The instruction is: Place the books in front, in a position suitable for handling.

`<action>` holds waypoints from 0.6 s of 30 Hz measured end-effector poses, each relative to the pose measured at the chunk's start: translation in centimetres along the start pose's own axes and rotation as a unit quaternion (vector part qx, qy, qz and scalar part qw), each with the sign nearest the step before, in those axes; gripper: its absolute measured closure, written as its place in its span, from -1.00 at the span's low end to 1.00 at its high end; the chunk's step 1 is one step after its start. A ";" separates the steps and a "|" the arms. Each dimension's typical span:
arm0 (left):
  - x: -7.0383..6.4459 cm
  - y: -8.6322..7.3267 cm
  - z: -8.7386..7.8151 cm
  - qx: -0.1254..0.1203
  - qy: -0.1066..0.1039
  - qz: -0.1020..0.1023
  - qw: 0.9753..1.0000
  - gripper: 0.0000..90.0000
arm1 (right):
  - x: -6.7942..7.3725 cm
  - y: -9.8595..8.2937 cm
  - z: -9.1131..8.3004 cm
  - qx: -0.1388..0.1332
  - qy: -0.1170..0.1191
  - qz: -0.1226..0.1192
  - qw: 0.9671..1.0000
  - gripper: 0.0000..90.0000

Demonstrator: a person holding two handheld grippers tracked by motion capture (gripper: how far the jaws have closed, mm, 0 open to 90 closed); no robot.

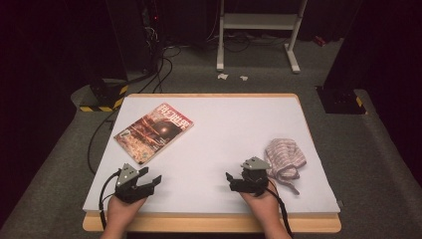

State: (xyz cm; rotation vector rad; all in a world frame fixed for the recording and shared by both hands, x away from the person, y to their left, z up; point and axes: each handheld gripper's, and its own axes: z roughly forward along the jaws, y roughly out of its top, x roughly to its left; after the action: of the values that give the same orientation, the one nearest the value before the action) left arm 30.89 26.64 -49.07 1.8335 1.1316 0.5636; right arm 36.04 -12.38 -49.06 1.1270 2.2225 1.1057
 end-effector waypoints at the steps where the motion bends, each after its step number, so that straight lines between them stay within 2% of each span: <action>1: 0.0 0.1 0.1 -0.003 0.000 0.000 1.000 -0.19 | -0.1 -0.1 -0.1 -0.003 0.000 0.004 1.000 -0.70; 4: 0.1 0.3 0.6 -0.005 -0.005 -0.003 1.000 -0.19 | -0.3 -0.6 -0.3 0.000 -0.011 0.004 1.000 -0.71; 6: 0.2 0.6 1.0 -0.008 -0.003 -0.001 1.000 -0.19 | -0.7 -1.0 -0.4 0.002 -0.010 0.010 1.000 -0.71; 10: 0.6 0.6 1.3 -0.006 0.001 -0.011 1.000 -0.19 | -1.3 -1.5 -0.8 0.003 -0.012 0.013 1.000 -0.71; 11: 1.1 0.3 1.3 -0.004 0.007 -0.026 1.000 -0.18 | -1.8 -1.8 -1.1 -0.003 -0.008 0.019 1.000 -0.71; 14: 1.7 -0.1 1.3 -0.007 0.009 -0.050 0.999 -0.17 | -2.2 -2.1 -1.2 -0.012 -0.007 0.028 0.999 -0.69; 16: 1.8 -0.1 1.6 -0.003 0.014 -0.051 0.999 -0.17 | -2.2 -2.3 -1.1 -0.017 -0.004 0.025 1.000 -0.69; 18: 1.8 0.0 1.8 -0.001 0.019 -0.044 0.999 -0.17 | -2.2 -2.4 -1.0 -0.012 0.002 0.019 1.000 -0.69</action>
State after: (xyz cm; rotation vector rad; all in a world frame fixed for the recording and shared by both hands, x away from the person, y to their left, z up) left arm 33.04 27.39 -50.04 1.7687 1.2295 0.5512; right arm 35.57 -15.44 -50.34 1.1640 2.1931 1.1469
